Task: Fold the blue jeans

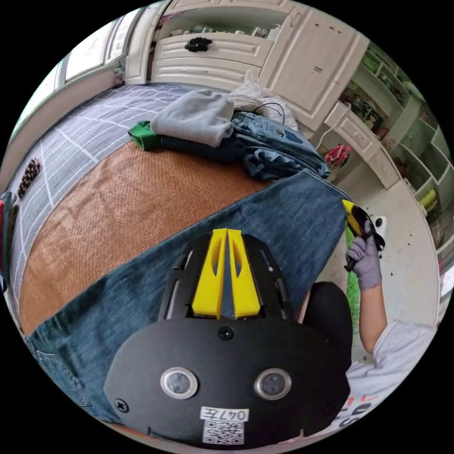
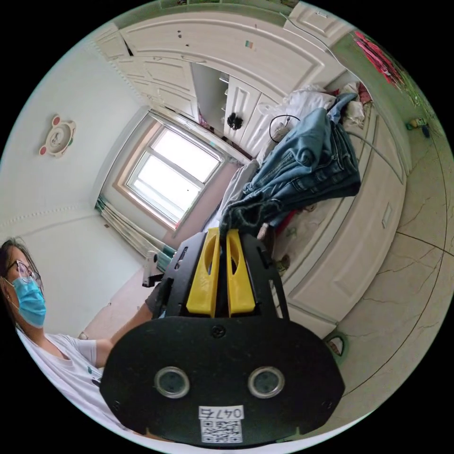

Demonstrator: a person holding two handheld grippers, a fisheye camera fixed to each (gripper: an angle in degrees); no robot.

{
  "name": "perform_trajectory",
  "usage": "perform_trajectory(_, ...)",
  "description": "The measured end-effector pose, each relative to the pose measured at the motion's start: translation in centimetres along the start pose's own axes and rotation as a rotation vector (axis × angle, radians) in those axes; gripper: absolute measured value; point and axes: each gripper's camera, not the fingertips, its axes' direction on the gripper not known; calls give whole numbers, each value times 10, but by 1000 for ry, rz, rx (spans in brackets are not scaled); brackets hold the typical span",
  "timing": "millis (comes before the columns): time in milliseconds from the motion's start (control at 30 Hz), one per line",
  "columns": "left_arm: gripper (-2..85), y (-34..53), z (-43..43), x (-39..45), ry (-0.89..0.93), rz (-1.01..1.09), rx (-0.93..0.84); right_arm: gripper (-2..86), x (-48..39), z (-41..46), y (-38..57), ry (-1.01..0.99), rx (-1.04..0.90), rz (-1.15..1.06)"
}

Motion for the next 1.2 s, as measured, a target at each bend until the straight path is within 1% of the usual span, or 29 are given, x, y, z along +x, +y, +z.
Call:
perform_trajectory(33,-10,-7,10,-2,-4,-12,-9,-4,-2,3,-5,-13,-2,-10)
perform_trajectory(100,-10,-23,51,-9,-96,-49,-66,-4,-3,7,-14,-29,-4,-22)
perform_trajectory(133,-10,-25,60,-11,-108,-50,-77,-4,-5,9,-20,-39,-5,-32)
perform_trajectory(167,-9,-24,61,-13,-111,-42,-27,-4,-6,11,-26,-50,-4,-39)
perform_trajectory(267,-8,-28,69,-21,-100,-70,-24,-4,-13,18,-44,-94,11,-53)
perform_trajectory(333,-6,-27,66,-26,-64,-88,-34,-4,-24,27,-58,-131,11,-69)
perform_trajectory(367,-2,-21,56,-29,-17,-94,-20,-5,-36,36,-68,-156,2,-92)
perform_trajectory(467,21,18,3,-43,134,-130,127,-6,-77,72,-94,-229,-58,-159)
perform_trajectory(500,45,42,-22,-54,172,-156,187,-6,-87,82,-98,-244,-80,-172)
perform_trajectory(567,71,83,-54,-80,205,-225,272,-6,-129,133,-108,-300,-188,-226)
perform_trajectory(600,79,113,-68,-105,250,-292,321,-5,-141,148,-108,-313,-221,-242)
perform_trajectory(633,82,128,-73,-119,286,-328,342,-4,-163,179,-104,-338,-295,-268)
perform_trajectory(700,95,193,-79,-177,404,-483,414,0,-191,225,-88,-375,-399,-303)
perform_trajectory(767,108,241,-77,-211,416,-598,444,25,-214,284,-54,-335,-547,-375)
perform_trajectory(800,118,267,-71,-228,432,-659,456,46,-216,298,-44,-318,-592,-390)
perform_trajectory(833,124,278,-67,-235,447,-683,459,87,-215,325,-28,-306,-707,-413)
perform_trajectory(867,132,293,-56,-246,490,-720,450,88,-211,341,-21,-315,-808,-420)
perform_trajectory(900,143,301,-43,-251,532,-739,431,88,-207,341,-22,-332,-822,-419)
perform_trajectory(1000,169,300,-21,-246,526,-739,364,63,-184,302,-72,-374,-691,-422)
perform_trajectory(1067,176,295,-18,-234,484,-725,341,40,-160,259,-126,-298,-562,-462)
perform_trajectory(1100,178,291,-21,-224,430,-713,335,36,-152,249,-137,-262,-535,-465)
perform_trajectory(1167,179,284,-23,-207,322,-697,310,23,-112,220,-174,-153,-465,-414)
perform_trajectory(1200,177,276,-16,-195,286,-683,278,20,-100,216,-181,-145,-459,-380)
